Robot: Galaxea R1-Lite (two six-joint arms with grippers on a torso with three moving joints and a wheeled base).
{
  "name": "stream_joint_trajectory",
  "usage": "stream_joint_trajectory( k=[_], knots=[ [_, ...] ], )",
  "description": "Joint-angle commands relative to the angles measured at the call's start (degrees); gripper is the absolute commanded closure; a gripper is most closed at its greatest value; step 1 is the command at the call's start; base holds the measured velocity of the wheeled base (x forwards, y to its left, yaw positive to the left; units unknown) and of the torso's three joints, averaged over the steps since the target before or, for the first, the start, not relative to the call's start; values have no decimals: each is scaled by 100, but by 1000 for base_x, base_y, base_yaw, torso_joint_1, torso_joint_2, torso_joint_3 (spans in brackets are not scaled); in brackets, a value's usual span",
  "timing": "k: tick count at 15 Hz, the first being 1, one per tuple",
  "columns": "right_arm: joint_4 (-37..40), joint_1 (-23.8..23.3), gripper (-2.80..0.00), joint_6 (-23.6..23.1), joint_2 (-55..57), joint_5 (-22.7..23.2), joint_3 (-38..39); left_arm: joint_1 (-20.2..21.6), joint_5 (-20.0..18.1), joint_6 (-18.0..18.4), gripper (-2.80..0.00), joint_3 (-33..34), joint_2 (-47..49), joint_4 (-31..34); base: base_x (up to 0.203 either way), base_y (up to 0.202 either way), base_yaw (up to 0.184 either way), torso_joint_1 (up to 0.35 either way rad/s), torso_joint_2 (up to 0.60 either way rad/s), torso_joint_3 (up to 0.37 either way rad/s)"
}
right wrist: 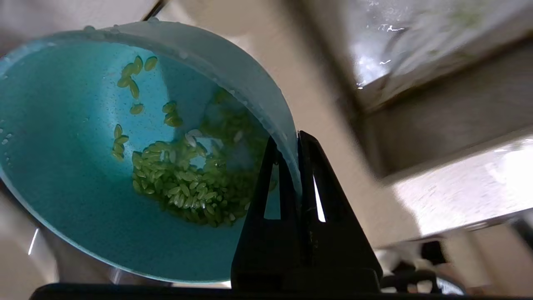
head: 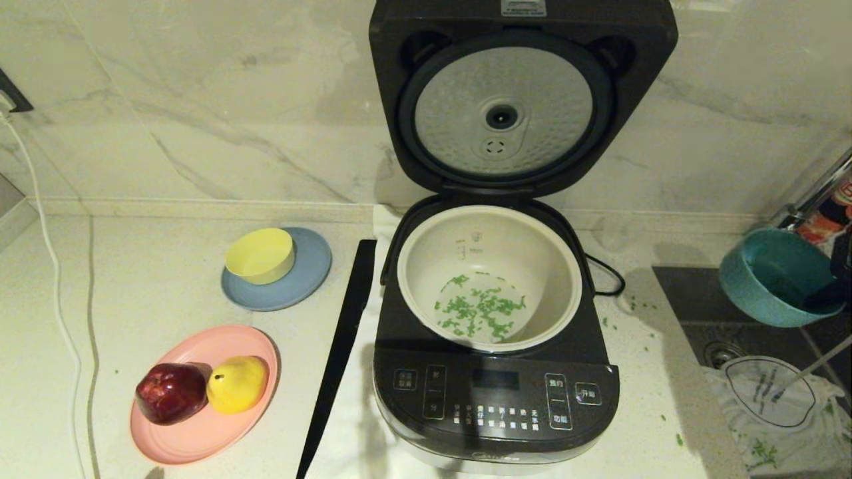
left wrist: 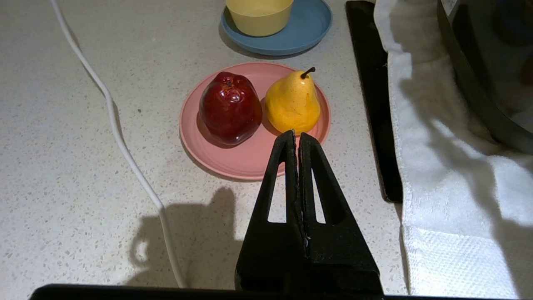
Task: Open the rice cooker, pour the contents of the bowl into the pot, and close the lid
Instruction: Fill a bowl with water from the tap
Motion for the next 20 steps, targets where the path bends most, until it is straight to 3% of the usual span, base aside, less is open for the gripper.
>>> stream_joint_trajectory(
  k=[1,5,11,14,20],
  knots=[
    [-369,-931,0,-11,369,217,347,-2,0,3,0,53,-13,-3,0,0,0,0,0,0],
    [-1289,-2110,0,-26,1012,506,818,-2,0,4,0,53,-13,-3,0,0,0,0,0,0],
    [-2245,-3246,0,-23,1987,615,922,-2,0,1,0,53,-13,0,0,0,0,0,0,0],
    [-2524,-3472,0,-30,2372,718,832,-2,0,-5,0,53,-13,-3,0,0,0,0,0,0],
    [-2978,-3429,0,40,2662,734,723,-2,0,4,0,53,-13,-3,0,0,0,0,0,0]
  ],
)
